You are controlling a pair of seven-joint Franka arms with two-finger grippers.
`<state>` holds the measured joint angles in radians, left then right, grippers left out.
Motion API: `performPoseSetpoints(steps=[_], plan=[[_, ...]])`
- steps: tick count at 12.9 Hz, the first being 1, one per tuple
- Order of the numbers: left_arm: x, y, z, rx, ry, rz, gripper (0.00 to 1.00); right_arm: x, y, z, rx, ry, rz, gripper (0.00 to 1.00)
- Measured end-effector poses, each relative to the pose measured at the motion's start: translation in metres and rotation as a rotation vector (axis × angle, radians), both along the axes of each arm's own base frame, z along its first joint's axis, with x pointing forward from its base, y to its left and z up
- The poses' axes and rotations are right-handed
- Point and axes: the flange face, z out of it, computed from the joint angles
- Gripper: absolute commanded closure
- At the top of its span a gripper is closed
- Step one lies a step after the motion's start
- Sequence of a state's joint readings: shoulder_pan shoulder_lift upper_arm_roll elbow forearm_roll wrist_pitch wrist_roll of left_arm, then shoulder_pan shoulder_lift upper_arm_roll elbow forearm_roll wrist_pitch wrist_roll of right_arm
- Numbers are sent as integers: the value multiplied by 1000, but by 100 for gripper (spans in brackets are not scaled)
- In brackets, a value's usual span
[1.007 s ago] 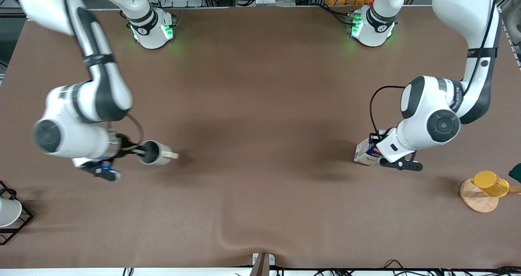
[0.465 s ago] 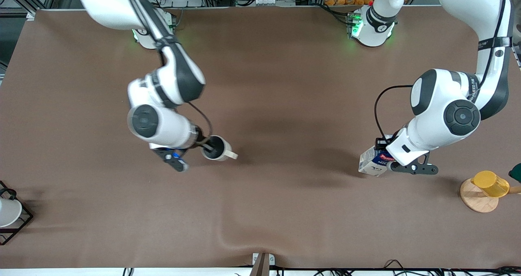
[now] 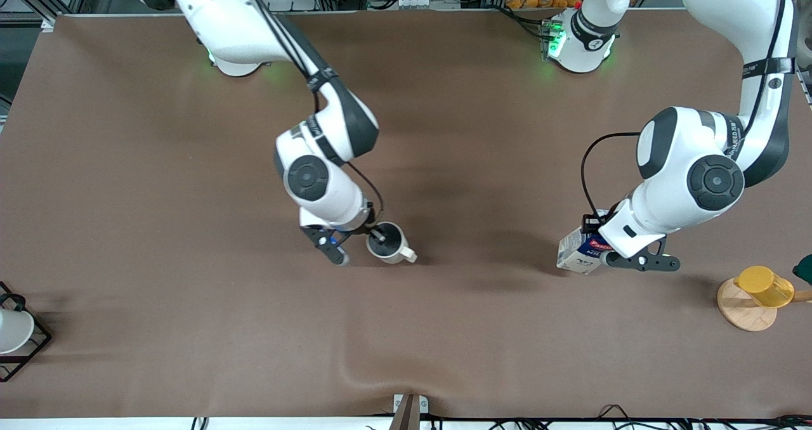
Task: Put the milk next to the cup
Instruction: 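Carry the white mug with the right gripper to the table middle, then open the right gripper and withdraw it while the left gripper lifts the carton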
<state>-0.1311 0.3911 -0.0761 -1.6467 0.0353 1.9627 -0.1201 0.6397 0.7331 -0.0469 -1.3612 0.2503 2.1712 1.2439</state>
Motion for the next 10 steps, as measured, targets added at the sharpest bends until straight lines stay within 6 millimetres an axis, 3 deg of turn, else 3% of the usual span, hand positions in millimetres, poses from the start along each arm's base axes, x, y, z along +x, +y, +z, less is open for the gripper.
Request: performPoseSetpoints(steps=[3, 4, 5, 8, 10], plan=[[0, 0, 0, 0, 0, 0, 100, -14, 28, -31, 6, -22, -9, 100], [0, 0, 0, 0, 1, 0, 100, -18, 35, -39, 7, -28, -6, 39], [0, 0, 0, 0, 1, 0, 100, -21, 39, -45, 8, -33, -3, 0], [-3, -8, -1, -3, 8, -6, 100, -17, 39, -39, -1, -25, -2, 0], [-10, -25, -3, -4, 36, 13, 100, -12, 34, -20, -41, 43, 9, 0]])
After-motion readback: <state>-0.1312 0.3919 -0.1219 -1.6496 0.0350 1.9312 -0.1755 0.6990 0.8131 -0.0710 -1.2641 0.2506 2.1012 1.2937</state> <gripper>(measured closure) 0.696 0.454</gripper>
